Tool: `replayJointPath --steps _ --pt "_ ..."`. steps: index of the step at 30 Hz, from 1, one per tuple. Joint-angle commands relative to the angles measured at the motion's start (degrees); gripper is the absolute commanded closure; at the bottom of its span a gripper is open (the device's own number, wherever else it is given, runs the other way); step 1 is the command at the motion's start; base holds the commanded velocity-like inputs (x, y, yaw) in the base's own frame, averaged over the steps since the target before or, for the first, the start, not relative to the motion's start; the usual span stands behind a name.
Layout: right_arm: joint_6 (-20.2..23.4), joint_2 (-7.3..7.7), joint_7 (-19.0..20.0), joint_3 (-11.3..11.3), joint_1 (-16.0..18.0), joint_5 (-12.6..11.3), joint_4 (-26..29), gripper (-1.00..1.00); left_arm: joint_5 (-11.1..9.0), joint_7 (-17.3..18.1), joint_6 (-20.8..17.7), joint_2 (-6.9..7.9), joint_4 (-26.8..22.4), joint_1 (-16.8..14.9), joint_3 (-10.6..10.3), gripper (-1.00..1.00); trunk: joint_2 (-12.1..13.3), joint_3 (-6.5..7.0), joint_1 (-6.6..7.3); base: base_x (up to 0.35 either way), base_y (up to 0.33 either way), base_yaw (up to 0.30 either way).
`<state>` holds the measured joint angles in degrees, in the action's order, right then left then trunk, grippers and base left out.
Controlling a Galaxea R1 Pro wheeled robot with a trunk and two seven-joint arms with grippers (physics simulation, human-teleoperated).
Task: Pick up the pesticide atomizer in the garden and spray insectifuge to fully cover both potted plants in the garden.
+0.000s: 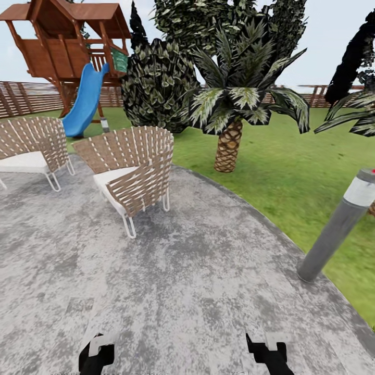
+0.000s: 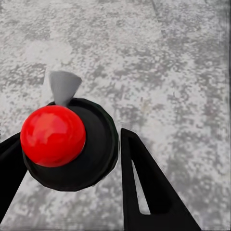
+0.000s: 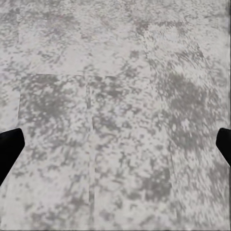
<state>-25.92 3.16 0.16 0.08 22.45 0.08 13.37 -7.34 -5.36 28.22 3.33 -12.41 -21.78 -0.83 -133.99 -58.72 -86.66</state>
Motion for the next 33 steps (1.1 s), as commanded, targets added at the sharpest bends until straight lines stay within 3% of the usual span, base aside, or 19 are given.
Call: replayJointPath --steps 1,33 --pt "-0.19 0.0 0.02 0.01 0.05 0.01 -0.08 -1.0 -0.4 0.0 0.18 0.01 0.02 -0.01 -0.13 1.0 -0.02 -0.01 0.04 -0.273 0.214 -0.261" --pt "-0.2 0.24 -0.3 -0.07 0.05 -0.16 -0.99 -1.0 -0.4 0.0 0.25 0.01 0.02 -0.01 -0.14 1.0 -0.02 0.4 0.04 -0.274 0.214 -0.268"
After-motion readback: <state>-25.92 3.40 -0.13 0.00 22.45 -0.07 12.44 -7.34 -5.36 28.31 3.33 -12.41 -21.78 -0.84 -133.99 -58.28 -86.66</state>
